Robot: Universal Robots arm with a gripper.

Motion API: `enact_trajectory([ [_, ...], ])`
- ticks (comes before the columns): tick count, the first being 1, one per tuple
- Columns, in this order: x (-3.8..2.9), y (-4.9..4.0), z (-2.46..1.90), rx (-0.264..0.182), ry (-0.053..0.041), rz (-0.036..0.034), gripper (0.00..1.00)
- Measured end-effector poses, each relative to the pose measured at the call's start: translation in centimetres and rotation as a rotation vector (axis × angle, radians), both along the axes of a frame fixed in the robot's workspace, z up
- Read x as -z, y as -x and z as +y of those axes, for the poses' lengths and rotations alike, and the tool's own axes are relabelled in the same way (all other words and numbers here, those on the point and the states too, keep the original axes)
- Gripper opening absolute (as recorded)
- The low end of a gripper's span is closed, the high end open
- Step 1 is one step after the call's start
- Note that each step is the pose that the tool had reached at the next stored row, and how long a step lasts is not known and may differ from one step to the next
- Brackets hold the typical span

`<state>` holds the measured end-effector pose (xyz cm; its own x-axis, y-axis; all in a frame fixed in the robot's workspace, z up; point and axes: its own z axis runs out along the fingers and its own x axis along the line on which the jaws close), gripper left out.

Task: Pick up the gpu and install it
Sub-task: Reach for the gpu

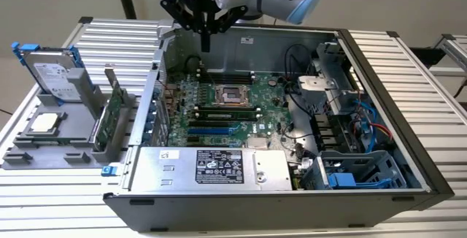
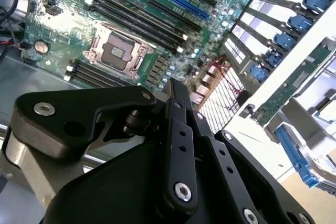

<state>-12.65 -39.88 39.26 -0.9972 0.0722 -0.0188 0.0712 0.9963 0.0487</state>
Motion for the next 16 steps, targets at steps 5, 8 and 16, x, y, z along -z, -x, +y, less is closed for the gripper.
enact_trajectory([
  [5, 0.00, 0.24, 0.00, 0.000, -0.0001, 0.0000, 0.00],
  [8, 0.00, 0.39, 0.00, 0.000, -0.0001, -0.0001, 0.00],
  [16, 0.00, 0.90, 0.00, 0.000, 0.0000, 0.0000, 0.00],
])
